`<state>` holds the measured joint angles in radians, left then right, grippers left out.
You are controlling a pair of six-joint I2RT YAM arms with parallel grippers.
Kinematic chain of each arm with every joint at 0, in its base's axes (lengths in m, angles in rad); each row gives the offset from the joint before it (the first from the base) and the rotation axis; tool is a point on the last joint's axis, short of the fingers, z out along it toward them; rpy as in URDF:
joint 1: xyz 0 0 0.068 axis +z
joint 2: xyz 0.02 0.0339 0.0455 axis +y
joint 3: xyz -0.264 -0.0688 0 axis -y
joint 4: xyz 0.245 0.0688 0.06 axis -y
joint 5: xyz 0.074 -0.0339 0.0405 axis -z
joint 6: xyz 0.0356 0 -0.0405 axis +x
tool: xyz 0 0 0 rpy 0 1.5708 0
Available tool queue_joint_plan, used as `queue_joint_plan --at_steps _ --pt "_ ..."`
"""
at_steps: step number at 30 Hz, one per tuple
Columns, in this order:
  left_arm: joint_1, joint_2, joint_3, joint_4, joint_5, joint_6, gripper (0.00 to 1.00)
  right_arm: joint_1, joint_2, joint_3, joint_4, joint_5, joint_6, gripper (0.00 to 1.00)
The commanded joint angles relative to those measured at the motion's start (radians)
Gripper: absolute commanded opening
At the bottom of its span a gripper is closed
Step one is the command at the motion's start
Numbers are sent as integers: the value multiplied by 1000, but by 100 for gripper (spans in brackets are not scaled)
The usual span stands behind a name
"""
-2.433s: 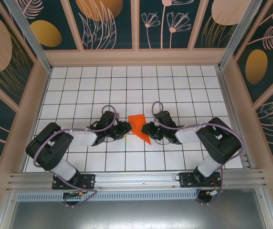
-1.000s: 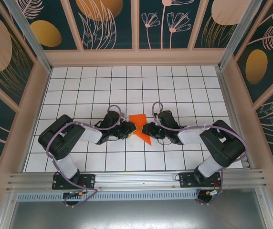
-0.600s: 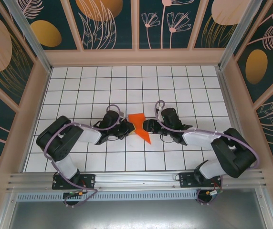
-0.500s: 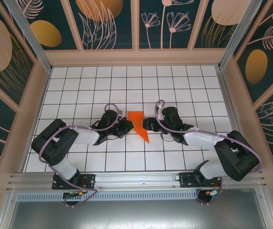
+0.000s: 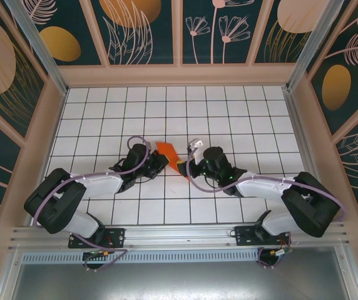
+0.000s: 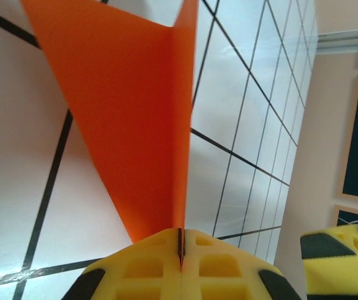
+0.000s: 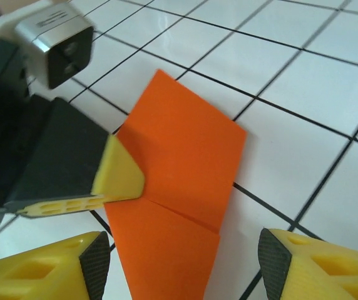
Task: Fold a paper plane with a square sheet of paper (pick it up from the middle)
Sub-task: Fold the wing for the fifth time at the center of the table.
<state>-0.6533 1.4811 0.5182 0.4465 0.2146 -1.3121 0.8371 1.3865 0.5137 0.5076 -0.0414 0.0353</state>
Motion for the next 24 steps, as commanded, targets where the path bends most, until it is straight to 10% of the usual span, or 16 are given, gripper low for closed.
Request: queue_joint_plan --at_steps 1,24 --pt "-3 25 30 -54 -17 -20 4 34 46 -28 123 46 -184 67" --pt "-3 31 50 -95 -11 -31 5 114 379 35 355 117 -392 38"
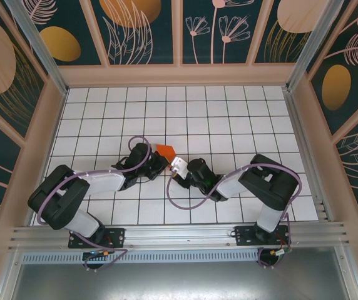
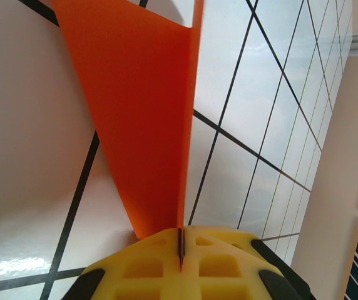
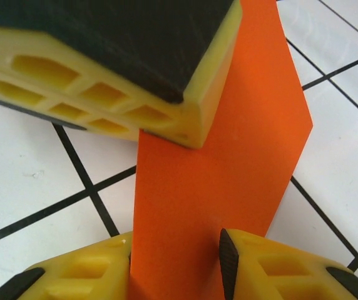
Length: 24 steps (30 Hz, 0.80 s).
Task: Fold a paper plane with a square sheet of paper (pick it up from the middle)
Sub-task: Fold the wing for the fifth time at the center of the table.
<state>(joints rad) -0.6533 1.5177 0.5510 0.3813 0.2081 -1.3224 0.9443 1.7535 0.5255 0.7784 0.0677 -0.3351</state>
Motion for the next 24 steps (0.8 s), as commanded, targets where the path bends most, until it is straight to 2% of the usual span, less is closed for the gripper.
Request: queue_joint_plan --at_steps 1,5,12,16,19,24 --pt "-3 -6 17 -34 -5 -21 5 7 16 24 93 6 -22 38" --pt "-3 -3 17 -37 -6 -20 6 7 28 28 104 -6 -31 37" --pt "-2 -9 23 -50 -6 -13 12 10 33 15 117 -47 -59 20" --pt "32 -44 32 -99 -19 22 29 7 26 10 111 -48 -44 12" --pt "86 -87 31 -140 -19 61 43 1 24 8 100 -103 -15 11" --pt "174 -174 23 -205 -38 129 59 -19 17 17 64 -171 51 9"
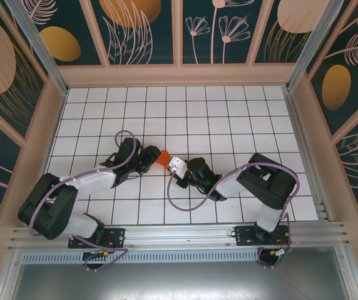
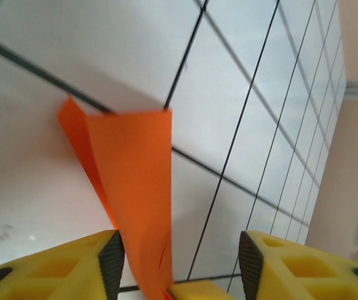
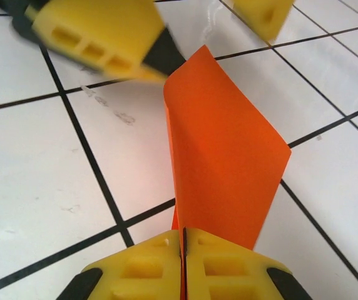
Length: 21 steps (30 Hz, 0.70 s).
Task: Fold a paper plane with a square sheet of paper (pick it up from the middle)
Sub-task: Fold the wing for the fifth time at the center of the table.
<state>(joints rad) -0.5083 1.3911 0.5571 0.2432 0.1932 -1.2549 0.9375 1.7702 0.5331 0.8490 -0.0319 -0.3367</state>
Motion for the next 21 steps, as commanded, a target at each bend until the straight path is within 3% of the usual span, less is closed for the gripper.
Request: queue_joint_plan --at_steps 1,5,15,21 --pt "38 -65 16 -82 -36 78 62 -15 -2 15 -20 -82 67 8" --pt "42 -125 -2 -97 -78 121 71 -33 -3 21 -39 -111 130 7" --pt "39 -213 -197 172 48 186 81 -86 5 29 -40 -240 372 5" --pt "-7 -207 -276 335 81 174 98 -112 19 38 -20 -291 512 5"
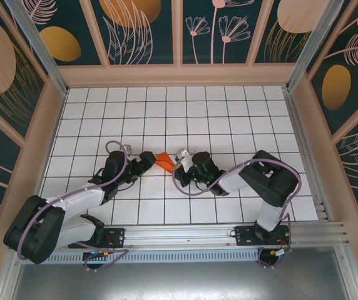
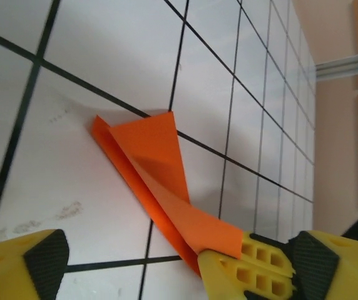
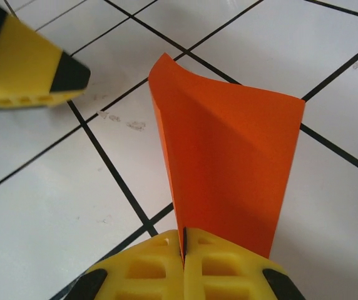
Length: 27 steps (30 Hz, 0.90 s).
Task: Fold a paper plane with a square sheet of paper (pick it up from the middle)
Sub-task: Fold the wing for the fifth time at the center of the table.
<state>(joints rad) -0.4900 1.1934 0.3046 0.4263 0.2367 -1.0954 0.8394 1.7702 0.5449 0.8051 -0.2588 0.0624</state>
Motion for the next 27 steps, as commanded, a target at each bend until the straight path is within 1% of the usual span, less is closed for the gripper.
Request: queue_joint_plan --at_steps 1,5,12,20,27 --pt "-36 -6 -27 166 34 15 99 -17 19 24 30 -67 135 6" --pt "-73 30 -9 199 26 32 98 -38 31 28 45 -104 217 6" --pt "-93 84 -8 290 55 16 98 -60 65 65 10 -184 326 7" --pt "-100 157 0 378 88 14 95 -75 86 85 -28 -220 406 7" --pt "-101 222 11 433 98 -9 93 -80 95 116 -92 -245 439 8"
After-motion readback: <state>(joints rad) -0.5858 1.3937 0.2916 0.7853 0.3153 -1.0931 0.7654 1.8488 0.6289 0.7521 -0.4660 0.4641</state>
